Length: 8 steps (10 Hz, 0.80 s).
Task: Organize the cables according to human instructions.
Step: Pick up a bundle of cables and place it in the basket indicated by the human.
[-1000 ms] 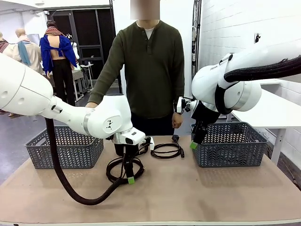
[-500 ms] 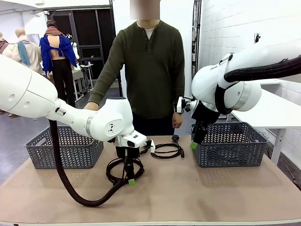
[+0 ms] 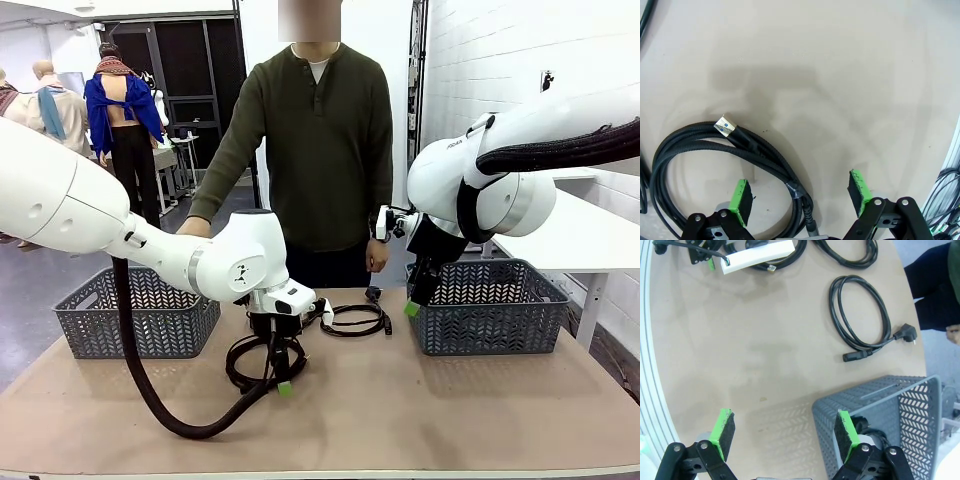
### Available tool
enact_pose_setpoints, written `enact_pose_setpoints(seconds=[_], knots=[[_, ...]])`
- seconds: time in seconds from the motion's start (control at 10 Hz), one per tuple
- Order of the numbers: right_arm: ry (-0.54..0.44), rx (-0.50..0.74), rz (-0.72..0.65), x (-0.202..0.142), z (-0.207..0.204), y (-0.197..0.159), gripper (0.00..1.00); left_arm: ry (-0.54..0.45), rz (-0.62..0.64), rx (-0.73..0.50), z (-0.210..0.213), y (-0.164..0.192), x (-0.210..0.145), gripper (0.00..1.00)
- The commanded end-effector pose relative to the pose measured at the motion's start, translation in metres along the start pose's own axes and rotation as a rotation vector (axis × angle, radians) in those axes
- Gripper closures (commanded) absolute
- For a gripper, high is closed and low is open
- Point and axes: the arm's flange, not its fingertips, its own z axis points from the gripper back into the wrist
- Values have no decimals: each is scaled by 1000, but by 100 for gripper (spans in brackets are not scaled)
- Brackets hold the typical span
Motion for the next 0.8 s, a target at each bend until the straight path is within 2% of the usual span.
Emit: enact_pose_setpoints(seconds=[0.0, 0.5, 0.6, 0.7], knots=[[5, -8, -3, 0, 0, -1, 0, 20, 18, 22, -2, 3, 4, 0], [5, -8, -3, 0, 0, -1, 0, 19, 21, 17, -4, 5, 4, 87], [5, -8, -3, 0, 0, -1, 0, 18, 23, 16, -4, 5, 4, 100], [5, -8, -3, 0, 0, -1, 0, 21, 21, 14, -4, 5, 3, 100]])
